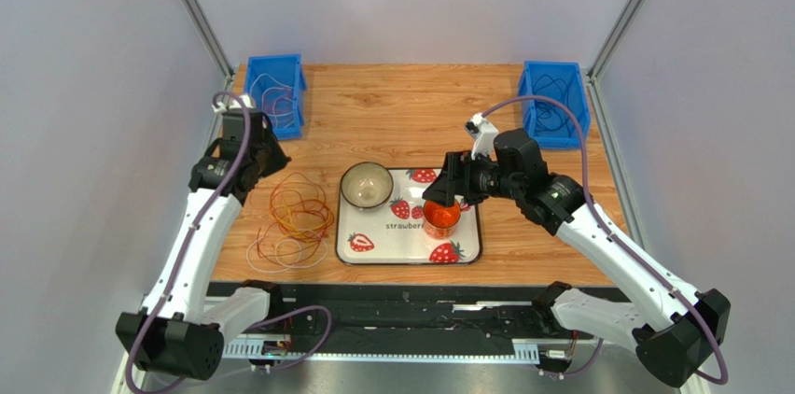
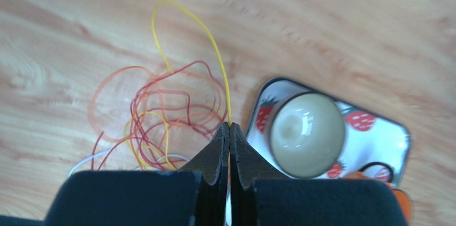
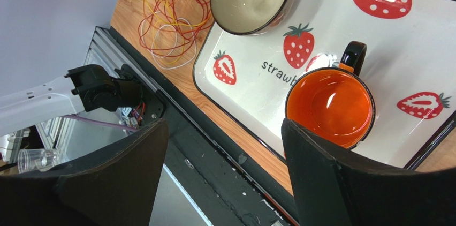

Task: Untangle the cables
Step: Pick up the cable from the cable.

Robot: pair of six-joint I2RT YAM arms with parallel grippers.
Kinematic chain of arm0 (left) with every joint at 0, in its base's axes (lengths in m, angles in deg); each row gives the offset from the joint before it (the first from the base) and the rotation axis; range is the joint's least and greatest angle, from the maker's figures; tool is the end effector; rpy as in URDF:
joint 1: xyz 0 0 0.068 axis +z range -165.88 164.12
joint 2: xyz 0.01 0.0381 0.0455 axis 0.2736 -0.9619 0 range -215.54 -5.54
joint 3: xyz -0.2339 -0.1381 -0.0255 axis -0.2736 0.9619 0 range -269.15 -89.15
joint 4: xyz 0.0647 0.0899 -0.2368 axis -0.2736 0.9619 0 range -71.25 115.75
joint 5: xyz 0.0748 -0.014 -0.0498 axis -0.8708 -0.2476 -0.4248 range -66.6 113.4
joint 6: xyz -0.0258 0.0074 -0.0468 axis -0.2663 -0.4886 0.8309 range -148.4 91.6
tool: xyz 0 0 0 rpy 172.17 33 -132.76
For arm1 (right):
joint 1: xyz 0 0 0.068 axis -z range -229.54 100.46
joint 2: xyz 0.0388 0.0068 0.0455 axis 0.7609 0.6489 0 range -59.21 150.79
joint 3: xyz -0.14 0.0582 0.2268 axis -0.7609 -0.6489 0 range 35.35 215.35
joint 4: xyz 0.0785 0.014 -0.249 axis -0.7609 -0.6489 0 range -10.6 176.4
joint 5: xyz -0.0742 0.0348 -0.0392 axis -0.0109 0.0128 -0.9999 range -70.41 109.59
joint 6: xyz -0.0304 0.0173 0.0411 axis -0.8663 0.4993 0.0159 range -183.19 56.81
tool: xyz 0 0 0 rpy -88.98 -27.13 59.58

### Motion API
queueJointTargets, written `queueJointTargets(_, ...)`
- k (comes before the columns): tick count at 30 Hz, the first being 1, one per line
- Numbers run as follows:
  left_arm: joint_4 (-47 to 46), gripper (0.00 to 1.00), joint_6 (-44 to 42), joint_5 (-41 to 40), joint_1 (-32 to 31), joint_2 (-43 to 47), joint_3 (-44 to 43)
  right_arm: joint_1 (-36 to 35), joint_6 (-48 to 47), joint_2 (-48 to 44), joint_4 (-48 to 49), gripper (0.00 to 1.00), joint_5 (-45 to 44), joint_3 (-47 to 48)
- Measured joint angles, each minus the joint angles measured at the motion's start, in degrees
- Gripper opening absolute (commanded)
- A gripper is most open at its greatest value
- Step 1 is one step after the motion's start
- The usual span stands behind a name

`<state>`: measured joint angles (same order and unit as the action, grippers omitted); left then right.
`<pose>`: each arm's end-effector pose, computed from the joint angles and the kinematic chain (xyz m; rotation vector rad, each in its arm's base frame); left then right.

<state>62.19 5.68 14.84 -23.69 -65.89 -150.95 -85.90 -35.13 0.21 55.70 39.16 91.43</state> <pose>0.2127 -0.0239 0.3359 -0.5975 2.2235 -0.2054 0.1723 0.1418 0.3261 -0.3762 2.2761 0.9859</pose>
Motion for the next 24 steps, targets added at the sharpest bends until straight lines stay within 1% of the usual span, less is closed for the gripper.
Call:
queueJointTargets(4, 3.3, 0.0, -1.2, 1.6, 0.0, 2.1, -9.5, 0.0, 0.2, -0.4, 0.1, 0.81, 0.5, 0.1)
queueJointTargets(7, 5.1, 0.0, -2.1, 4.7, 0.0, 3.4, -16.1, 0.0, 0.2, -0.5, 0.2, 0.81, 1.0, 0.4)
queueJointTargets(11, 5.4, 0.0, -3.7, 11.2, 0.0, 5.2, -24.4, 0.0, 0.2, -0.6, 0.6, 0.81, 1.9, 0.7)
queueJointTargets(15, 3.5, 0.0, -5.2, 16.0, 0.0, 7.7, -29.9, 0.0, 0.7, -0.6, 1.9, 0.81, 3.4, 0.7)
queueJointTargets(17, 2.3, 0.0, -5.9, 17.2, 0.0, 9.4, -30.2, 0.0, 1.1, -0.6, 2.9, 0.81, 4.4, 0.7)
queueJointTargets(19, 0.3, 0.0, -6.2, 18.3, 0.0, 11.6, -28.4, -0.1, 1.4, -0.6, 4.0, 0.82, 5.3, 0.7)
queueJointTargets(21, -1.1, 0.0, -6.1, 19.5, 0.0, 13.4, -24.9, -0.3, 1.9, -0.6, 5.2, 0.82, 6.0, 0.7)
queueJointTargets(24, -3.7, 0.0, -5.6, 22.0, 0.0, 15.8, -15.3, -0.8, 3.7, 0.3, 7.9, 0.82, 7.0, 0.7)
